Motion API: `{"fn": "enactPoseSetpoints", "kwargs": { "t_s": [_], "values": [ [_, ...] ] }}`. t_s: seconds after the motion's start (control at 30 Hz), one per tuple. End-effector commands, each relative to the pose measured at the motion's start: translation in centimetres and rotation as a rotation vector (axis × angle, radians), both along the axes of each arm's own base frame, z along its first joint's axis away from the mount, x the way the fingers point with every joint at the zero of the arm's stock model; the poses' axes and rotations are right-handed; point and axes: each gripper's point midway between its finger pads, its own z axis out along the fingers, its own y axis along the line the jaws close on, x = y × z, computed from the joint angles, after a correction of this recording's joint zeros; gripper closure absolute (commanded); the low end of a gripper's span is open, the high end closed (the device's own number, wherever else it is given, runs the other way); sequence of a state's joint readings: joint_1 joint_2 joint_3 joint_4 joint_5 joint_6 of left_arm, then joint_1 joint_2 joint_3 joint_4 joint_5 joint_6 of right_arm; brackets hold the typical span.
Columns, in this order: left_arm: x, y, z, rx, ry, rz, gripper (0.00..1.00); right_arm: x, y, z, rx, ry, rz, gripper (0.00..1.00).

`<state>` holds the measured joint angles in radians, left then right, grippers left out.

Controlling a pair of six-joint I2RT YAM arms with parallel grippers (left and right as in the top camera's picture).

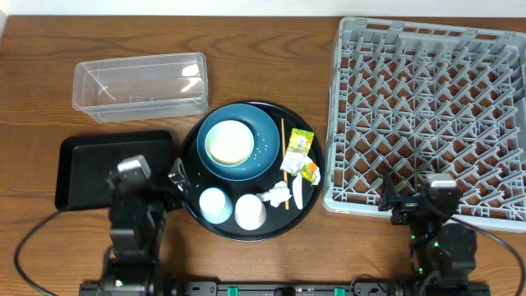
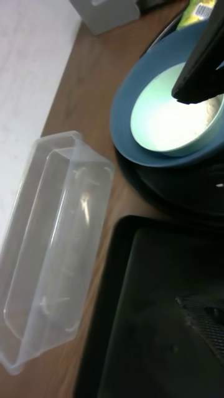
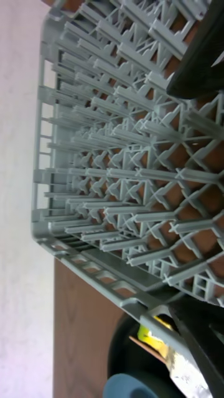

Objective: Sort waste into correct bins and load items into the dishwasher rack
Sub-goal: 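Reach the left gripper to the pale green bowl and grasp its rim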

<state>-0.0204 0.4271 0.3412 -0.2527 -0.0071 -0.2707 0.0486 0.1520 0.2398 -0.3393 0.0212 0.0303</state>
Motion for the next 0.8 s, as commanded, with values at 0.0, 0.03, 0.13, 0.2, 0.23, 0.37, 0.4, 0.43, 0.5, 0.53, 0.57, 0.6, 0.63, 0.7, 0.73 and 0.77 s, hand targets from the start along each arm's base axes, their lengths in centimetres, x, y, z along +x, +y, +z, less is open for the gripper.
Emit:
{"fn": "enactPoseSetpoints", "kwargs": {
  "t_s": [0.0,0.03,0.13,0.2,0.23,0.37,0.4,0.43,0.5,0.53,0.57,0.6,0.63,0.7,0.73,0.77],
  "values": [
    [0.9,0.1,2.5,-0.010,0.037,0.010,0.02,0.1,-0.2,1.4,0.015,0.048,-0.013,0.01],
    [1.1,0.1,2.8,-0.009,0.059,0.009,0.02,0.2,-0.2,1.4,0.014,0.079,-0.012,0.01],
    [1.7,-0.7,3.5,-0.023,0.152,-0.032,0.02,0.4,0.3,1.2,0.018,0.197,0.012,0.01],
    [1.9,-1.4,3.5,-0.029,0.242,-0.074,0.02,0.5,0.6,1.0,0.021,0.272,0.026,0.01],
    [1.9,-1.6,3.4,-0.034,0.278,-0.087,0.02,0.7,0.7,1.0,0.024,0.308,0.033,0.01],
    [1.3,-2.6,2.8,-0.055,0.489,-0.144,0.02,1.0,0.8,0.6,0.029,0.472,0.031,0.01],
    [1.0,-2.6,2.6,-0.057,0.541,-0.143,0.02,1.1,1.0,0.6,0.032,0.507,0.039,0.01],
    [0.7,-2.6,2.4,-0.060,0.585,-0.141,0.02,1.1,1.3,0.5,0.040,0.536,0.054,0.01],
    [0.4,-2.6,2.0,-0.063,0.649,-0.139,0.02,1.3,2.2,0.4,0.069,0.591,0.100,0.01],
    [0.4,-2.6,1.8,-0.065,0.663,-0.139,0.02,1.4,2.6,0.2,0.079,0.606,0.115,0.01],
    [0.5,-2.6,1.5,-0.066,0.675,-0.139,0.02,1.6,2.8,0.0,0.087,0.619,0.127,0.01],
    [0.5,-2.6,1.3,-0.066,0.681,-0.139,0.02,1.6,3.0,-0.3,0.094,0.633,0.137,0.01],
    [0.8,-2.6,1.3,-0.067,0.676,-0.139,0.02,1.7,3.1,-0.5,0.095,0.641,0.138,0.01],
    [1.6,-3.1,1.6,-0.087,0.645,-0.159,0.02,1.8,3.0,-1.0,0.093,0.663,0.132,0.01],
    [2.2,-3.7,2.0,-0.108,0.616,-0.185,0.02,1.8,3.0,-1.2,0.093,0.670,0.130,0.01],
    [2.7,-4.3,2.4,-0.126,0.589,-0.214,0.02,1.8,3.0,-1.3,0.093,0.677,0.130,0.01]
  ]
}}
